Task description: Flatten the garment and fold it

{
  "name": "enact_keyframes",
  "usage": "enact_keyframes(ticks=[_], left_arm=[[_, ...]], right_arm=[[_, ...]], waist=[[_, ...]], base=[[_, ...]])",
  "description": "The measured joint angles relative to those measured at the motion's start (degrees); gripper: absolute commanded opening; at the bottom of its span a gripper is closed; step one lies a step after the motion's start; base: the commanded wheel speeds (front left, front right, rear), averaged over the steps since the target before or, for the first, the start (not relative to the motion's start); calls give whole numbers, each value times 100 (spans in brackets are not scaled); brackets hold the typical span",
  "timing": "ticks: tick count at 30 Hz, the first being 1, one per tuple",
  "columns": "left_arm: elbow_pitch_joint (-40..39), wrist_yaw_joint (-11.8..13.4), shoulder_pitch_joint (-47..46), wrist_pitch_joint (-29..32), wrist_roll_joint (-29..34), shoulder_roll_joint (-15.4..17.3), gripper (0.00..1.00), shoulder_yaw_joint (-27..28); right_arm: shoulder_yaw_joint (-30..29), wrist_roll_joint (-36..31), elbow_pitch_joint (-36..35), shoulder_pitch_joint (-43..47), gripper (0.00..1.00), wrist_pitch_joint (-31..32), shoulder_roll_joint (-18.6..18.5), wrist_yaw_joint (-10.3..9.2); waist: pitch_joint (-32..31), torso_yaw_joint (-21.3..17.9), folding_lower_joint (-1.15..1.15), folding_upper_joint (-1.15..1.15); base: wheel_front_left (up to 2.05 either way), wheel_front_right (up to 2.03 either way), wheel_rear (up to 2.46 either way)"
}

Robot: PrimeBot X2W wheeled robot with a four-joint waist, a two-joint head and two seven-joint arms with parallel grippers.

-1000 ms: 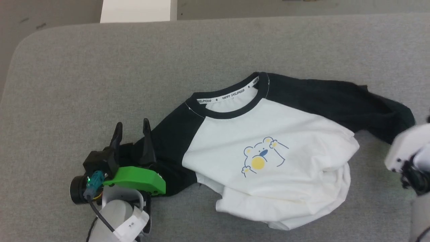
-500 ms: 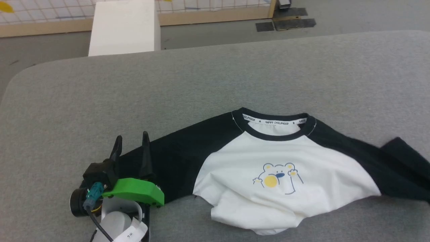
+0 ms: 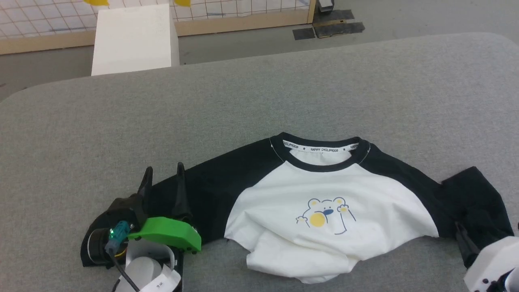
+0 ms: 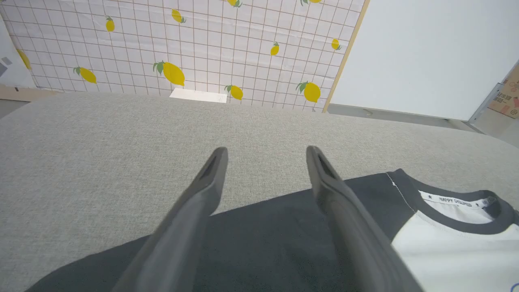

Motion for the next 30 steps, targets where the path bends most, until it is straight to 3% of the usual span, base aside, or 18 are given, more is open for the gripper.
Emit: enact_keyframes(ticks=[8,12,16,25,30], left_arm=[[-1,-5,-23,48,1,4,100,-123],[3,-78,-86,99,3,4,100,-249],[180,-157,-466,354,130,-1,100,-570],[1221,-107,-1590,2626,670,263,100,-1060],[1407,-332,-2043,3744,756,472,100,-1255]], right_arm=[[356,115,-1098,135,100,-514,-9,-1],[493,-116,-1201,115,100,-1371,-13,-1],[750,-355,-797,19,100,-2329,-14,-1],[1215,-333,-159,-253,100,-2871,-10,0],[1283,-333,-70,-366,100,-2919,-12,0]], waist=[[-88,-94,0,0],[-79,-149,0,0],[7,-174,0,0],[264,-318,0,0],[455,-410,0,0]], base=[[0,0,0],[0,0,0],[0,0,0],[0,0,0],[0,0,0]])
